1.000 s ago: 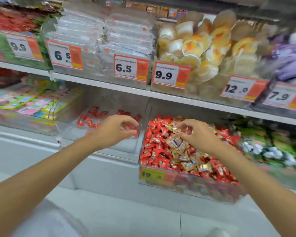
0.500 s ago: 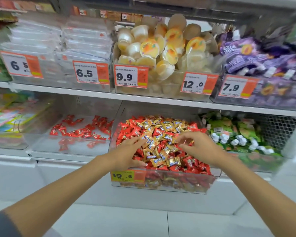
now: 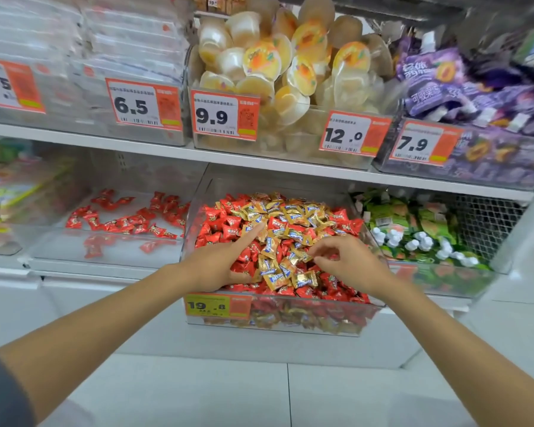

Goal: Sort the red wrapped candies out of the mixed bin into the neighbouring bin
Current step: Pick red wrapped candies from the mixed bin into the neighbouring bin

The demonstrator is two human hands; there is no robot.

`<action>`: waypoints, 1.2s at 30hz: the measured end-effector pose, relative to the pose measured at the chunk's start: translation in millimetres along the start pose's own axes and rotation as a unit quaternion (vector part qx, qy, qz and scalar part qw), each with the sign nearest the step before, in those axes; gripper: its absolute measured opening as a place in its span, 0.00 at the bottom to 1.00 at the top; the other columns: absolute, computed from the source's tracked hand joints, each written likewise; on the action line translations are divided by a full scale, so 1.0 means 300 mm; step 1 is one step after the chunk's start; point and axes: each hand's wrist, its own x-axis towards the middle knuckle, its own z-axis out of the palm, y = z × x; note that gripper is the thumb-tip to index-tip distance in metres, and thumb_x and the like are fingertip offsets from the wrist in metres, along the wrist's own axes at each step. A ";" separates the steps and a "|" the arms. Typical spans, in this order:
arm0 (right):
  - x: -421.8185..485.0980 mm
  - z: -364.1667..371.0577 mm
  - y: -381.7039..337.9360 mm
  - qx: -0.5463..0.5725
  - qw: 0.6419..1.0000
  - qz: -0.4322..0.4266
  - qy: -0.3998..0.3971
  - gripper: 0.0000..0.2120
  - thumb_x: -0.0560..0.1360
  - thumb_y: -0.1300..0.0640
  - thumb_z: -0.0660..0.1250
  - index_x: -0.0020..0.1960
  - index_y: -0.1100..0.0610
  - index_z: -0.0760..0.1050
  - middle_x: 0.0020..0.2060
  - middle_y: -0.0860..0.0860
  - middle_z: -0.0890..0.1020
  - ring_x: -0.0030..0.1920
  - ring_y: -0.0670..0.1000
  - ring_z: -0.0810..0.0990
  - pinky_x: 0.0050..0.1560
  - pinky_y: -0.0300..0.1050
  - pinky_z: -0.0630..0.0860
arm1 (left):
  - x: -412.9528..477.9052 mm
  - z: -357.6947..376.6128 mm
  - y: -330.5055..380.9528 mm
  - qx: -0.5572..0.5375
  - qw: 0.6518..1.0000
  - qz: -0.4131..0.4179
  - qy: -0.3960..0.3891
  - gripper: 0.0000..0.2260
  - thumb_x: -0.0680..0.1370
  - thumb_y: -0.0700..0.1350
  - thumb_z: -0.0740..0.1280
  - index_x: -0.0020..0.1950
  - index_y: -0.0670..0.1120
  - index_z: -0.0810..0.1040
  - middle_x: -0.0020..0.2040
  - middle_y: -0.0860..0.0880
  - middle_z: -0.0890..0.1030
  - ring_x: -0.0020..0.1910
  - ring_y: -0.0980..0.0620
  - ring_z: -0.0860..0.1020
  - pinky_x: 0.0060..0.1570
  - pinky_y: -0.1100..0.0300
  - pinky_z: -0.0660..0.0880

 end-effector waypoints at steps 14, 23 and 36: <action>-0.014 0.000 -0.047 0.022 1.000 0.004 0.018 0.07 0.77 0.59 0.67 0.48 0.47 0.81 0.43 0.44 0.83 0.44 0.50 0.82 0.45 0.49 0.81 | -0.042 -0.199 -0.067 -0.251 0.954 -0.007 0.163 0.18 0.75 0.52 0.70 0.64 0.55 0.72 0.46 0.58 0.80 0.36 0.65 0.77 0.38 0.71 0.71; 0.118 0.143 -0.253 0.001 0.996 -0.085 -0.031 0.13 0.77 0.53 0.68 0.62 0.48 0.77 0.53 0.43 0.78 0.52 0.43 0.76 0.54 0.38 0.73 | -0.073 -0.237 -0.190 -0.354 0.905 -0.071 0.227 0.15 0.77 0.46 0.70 0.62 0.52 0.73 0.37 0.55 0.79 0.27 0.63 0.75 0.28 0.69 0.71; 0.223 0.072 -0.119 -0.256 0.964 -0.046 0.058 0.08 0.71 0.56 0.68 0.37 0.45 0.72 0.45 0.45 0.73 0.51 0.50 0.69 0.55 0.50 0.66 | -0.112 -0.261 -0.243 -0.354 0.909 -0.061 0.213 0.13 0.76 0.46 0.70 0.59 0.53 0.75 0.40 0.58 0.79 0.28 0.65 0.75 0.29 0.72 0.70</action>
